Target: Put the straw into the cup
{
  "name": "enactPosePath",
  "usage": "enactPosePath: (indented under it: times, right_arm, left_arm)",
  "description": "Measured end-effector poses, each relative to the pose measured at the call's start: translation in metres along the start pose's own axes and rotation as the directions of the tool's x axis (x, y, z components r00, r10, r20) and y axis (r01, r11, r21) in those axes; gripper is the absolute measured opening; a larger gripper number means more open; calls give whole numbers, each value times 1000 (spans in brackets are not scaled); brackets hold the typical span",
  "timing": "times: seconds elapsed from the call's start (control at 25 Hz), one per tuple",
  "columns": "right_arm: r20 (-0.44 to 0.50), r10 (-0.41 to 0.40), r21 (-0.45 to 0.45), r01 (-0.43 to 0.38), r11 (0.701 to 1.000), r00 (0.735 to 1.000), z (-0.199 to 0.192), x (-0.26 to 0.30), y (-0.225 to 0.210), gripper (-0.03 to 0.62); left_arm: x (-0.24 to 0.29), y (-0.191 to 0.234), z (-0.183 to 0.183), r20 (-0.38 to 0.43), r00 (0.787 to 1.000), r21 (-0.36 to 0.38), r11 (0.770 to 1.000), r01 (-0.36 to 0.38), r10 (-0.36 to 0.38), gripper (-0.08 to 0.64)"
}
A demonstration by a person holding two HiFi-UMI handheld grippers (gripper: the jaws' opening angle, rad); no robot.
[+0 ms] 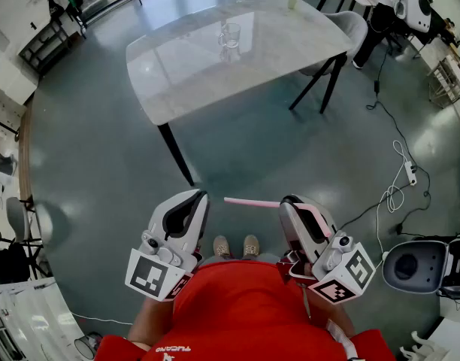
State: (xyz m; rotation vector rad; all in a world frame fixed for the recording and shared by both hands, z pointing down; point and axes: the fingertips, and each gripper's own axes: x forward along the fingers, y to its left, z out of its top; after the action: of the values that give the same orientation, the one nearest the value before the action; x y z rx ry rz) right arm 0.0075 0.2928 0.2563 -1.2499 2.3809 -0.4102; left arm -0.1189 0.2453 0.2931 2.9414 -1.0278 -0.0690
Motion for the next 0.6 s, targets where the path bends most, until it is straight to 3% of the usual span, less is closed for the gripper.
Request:
enactPosePath:
  times: [0.6]
  right_arm:
    - [4,0,0,0,1000,1000,4,6,-4,25]
  left_arm:
    - [-9,3,1,-2,1000,2,1000,-12,12,6]
